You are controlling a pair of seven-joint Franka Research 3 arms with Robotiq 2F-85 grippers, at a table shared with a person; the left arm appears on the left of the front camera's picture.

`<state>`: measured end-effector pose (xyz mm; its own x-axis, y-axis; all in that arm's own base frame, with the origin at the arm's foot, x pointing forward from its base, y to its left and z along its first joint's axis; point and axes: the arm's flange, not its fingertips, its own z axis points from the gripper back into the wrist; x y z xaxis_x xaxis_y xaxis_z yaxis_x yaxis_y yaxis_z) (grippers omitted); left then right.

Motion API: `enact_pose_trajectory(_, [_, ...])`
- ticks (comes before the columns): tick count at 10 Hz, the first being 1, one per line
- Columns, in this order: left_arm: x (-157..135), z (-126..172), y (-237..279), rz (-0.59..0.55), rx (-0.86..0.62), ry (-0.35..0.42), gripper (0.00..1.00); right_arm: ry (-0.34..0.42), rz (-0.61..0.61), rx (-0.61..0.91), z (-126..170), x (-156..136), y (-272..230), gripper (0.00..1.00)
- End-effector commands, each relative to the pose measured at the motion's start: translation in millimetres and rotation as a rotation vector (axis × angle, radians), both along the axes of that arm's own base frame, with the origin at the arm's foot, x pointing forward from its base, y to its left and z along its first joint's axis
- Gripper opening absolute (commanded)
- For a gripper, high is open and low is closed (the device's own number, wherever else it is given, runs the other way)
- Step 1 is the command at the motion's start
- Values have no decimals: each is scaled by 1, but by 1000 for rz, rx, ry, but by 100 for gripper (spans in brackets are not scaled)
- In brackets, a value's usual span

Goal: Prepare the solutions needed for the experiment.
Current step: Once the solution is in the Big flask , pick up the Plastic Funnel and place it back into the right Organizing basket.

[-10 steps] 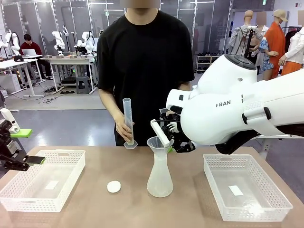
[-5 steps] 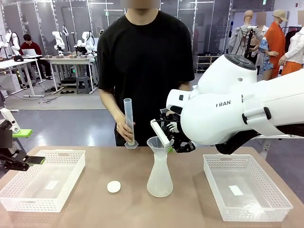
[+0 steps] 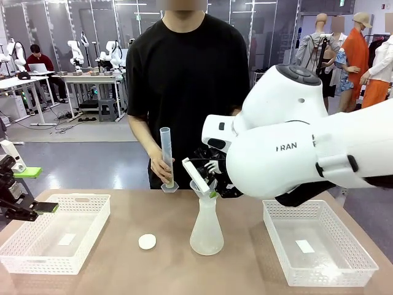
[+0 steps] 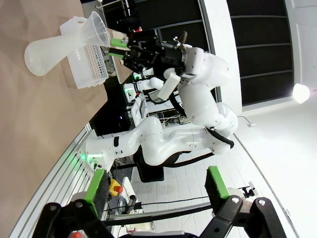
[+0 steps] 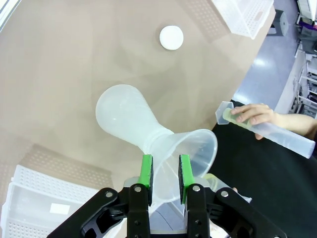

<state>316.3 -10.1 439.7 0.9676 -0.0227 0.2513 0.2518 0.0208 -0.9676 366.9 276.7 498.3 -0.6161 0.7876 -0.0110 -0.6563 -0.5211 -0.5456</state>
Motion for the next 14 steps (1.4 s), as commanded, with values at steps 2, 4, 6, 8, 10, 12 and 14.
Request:
enact_pose_trajectory(2, [-1, 2, 0, -1, -4, -6, 100, -26, -59, -6, 37, -26, -12, 29])
enact_pose_trajectory(4, [-1, 2, 0, -1, -4, -6, 100, 42, -183, -22, 69, -51, -38, 29])
enact_pose_trajectory(6, [-1, 2, 0, -1, -4, -6, 100, 153, -385, 101, 92, -74, -74, 29])
enact_pose_trajectory(8, [-1, 2, 0, -1, -4, -6, 100, 231, -531, 152, 92, -92, -101, 29])
enact_pose_trajectory(10, [-1, 2, 0, -1, -4, -6, 100, 237, -525, 202, 92, -110, -103, 29])
enact_pose_trajectory(12, [-1, 2, 0, -1, -4, -6, 100, 236, -491, 131, 101, -90, -108, 29])
enact_pose_trajectory(14, [-1, 2, 0, -1, -4, -6, 100, 236, -491, 131, 101, -90, -108, 29])
